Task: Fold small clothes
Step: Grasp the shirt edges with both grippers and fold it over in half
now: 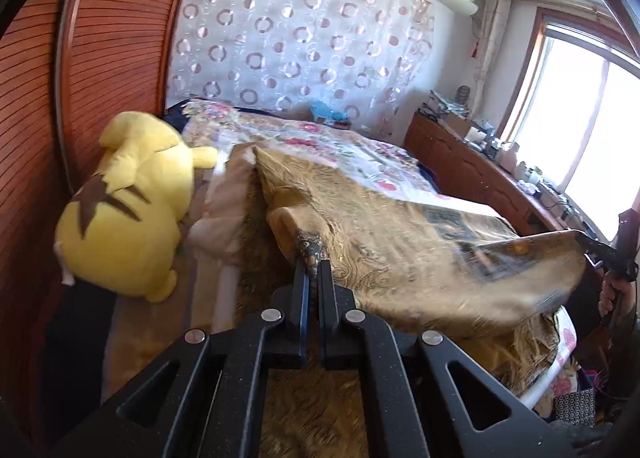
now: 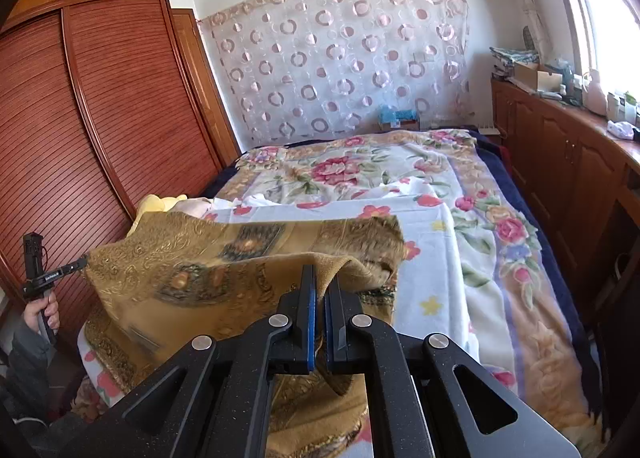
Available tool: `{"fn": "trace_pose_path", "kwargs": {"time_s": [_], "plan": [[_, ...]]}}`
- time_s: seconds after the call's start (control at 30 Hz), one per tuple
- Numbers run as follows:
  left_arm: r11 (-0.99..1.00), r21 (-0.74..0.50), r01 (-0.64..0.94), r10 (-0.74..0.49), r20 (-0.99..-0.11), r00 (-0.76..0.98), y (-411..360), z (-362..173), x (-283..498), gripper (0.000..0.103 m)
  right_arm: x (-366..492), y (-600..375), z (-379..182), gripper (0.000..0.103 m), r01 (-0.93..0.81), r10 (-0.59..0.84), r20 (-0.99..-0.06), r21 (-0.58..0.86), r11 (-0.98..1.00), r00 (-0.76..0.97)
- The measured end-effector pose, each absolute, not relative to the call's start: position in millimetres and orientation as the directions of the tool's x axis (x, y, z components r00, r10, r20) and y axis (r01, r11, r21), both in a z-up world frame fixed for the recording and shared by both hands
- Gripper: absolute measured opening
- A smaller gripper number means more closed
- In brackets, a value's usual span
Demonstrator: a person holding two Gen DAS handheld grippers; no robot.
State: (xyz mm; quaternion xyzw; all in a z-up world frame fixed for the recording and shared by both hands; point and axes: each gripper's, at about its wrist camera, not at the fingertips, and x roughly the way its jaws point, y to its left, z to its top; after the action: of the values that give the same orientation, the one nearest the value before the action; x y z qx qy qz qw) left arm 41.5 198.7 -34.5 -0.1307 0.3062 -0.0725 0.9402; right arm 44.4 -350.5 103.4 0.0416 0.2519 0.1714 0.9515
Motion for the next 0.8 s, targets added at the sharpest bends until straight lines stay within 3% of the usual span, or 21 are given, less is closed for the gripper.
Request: {"fn": "trace_pose_path", "kwargs": {"time_s": [0.33,0.53,0.8], "plan": [[0.961,-0.277,0.01,-0.198,-0.661,0.724,190.2,-87.3,27.3,0.004,38.6,-331.5,65.6,0.003,-0.324,0.351,-0.542,0.148,0.934,0.764],[0.96,-0.28,0.008,-0.199,-0.663,0.721,186.3,-89.0,24.9,0.004,44.2,-303.2,84.5,0.003,-0.393,0.408,-0.503,0.142,0.909,0.762],[0.963,-0.27,0.006,-0.193,-0.671,0.716,190.9,-93.2,21.7,0.004,34.9,-291.6,110.6,0.003,-0.426,0.445,-0.361,0.136,0.895,0.82]]}}
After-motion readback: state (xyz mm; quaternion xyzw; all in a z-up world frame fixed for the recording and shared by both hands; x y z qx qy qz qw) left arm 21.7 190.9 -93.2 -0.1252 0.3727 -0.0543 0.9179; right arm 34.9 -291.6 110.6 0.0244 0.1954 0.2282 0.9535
